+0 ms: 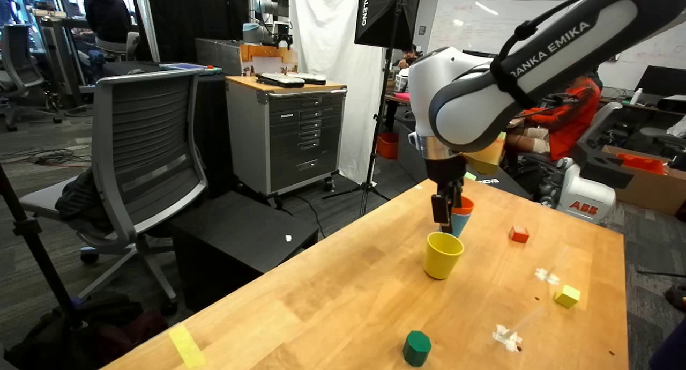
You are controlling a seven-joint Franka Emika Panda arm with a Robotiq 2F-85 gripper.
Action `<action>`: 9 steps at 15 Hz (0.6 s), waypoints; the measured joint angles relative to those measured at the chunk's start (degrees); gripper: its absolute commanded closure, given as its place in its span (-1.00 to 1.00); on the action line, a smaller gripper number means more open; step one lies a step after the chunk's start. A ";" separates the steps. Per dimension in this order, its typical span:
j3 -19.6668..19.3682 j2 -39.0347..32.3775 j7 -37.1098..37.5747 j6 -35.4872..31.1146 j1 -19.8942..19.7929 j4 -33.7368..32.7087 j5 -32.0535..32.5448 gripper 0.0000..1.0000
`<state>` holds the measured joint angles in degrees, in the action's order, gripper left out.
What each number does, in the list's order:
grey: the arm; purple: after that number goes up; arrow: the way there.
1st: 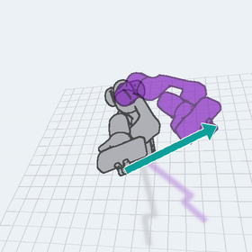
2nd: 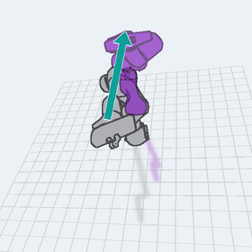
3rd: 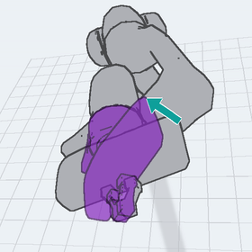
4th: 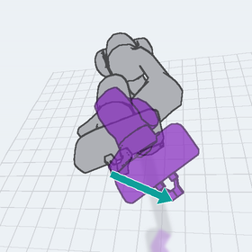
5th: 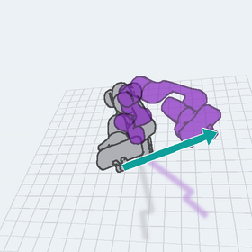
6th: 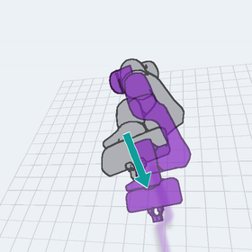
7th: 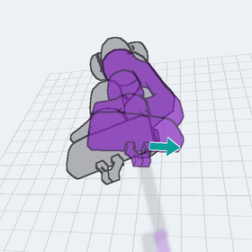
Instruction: Put the orange cup into the blue cup then the yellow cup into the orange cup
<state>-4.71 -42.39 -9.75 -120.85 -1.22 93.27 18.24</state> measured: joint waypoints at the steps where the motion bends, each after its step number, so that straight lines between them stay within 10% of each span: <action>1: 0.00 -0.19 0.03 -0.03 0.24 0.68 0.38 -1.00; 9: -0.32 -2.05 0.04 -0.78 0.43 2.18 1.80 -1.00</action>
<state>-5.03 -44.44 -9.71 -121.63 -0.79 95.45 20.04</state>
